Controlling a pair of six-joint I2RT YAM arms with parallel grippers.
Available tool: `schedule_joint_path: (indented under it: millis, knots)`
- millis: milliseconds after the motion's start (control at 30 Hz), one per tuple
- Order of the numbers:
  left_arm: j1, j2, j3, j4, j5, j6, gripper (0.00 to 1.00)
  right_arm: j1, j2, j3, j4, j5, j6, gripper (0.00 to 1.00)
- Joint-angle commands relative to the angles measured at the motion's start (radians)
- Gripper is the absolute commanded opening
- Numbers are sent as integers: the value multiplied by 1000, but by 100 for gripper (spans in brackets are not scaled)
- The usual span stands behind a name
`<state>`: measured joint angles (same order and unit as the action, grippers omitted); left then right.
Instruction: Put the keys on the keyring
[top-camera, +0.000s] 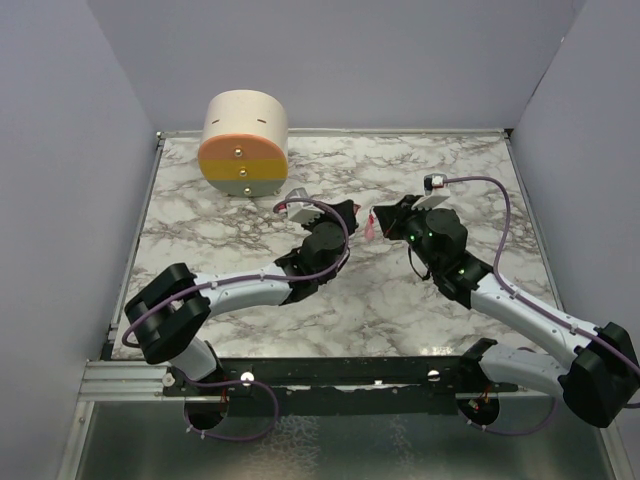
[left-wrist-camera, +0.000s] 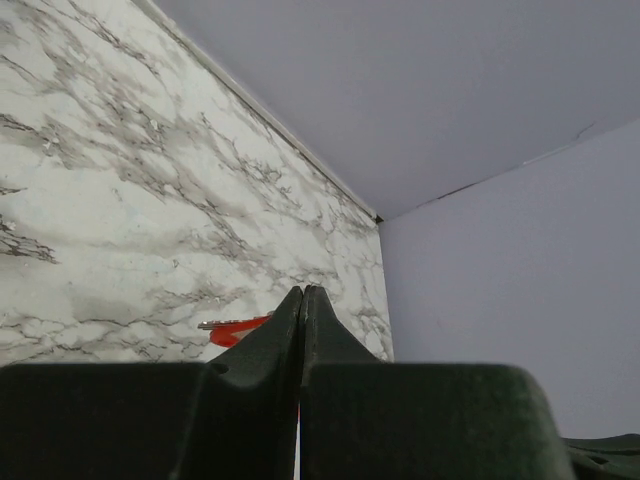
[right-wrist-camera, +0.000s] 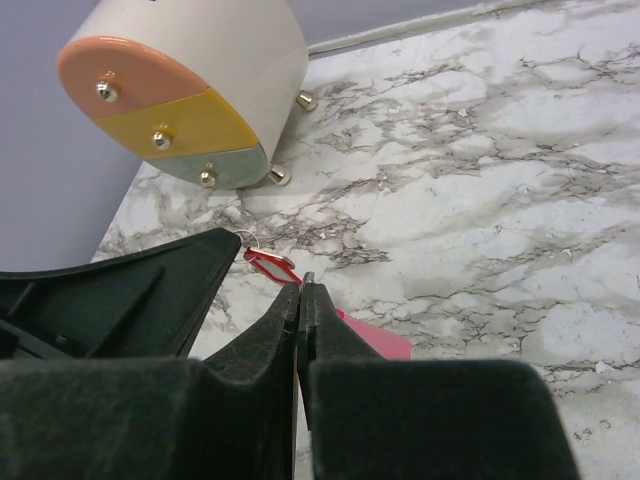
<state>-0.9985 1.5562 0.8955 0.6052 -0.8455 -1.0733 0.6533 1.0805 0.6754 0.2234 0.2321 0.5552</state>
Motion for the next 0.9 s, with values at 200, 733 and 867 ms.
schedule_joint_path:
  millis: [200,733,867]
  knots:
    - [-5,-43,-134,187,-31,-90,0,3,-25,-20,56,17,29,1]
    - [11,14,-140,252,24,-187,0,3,-20,-19,72,-85,11,1]
    - [12,22,-136,251,29,-203,0,3,-7,-22,99,-106,8,1]
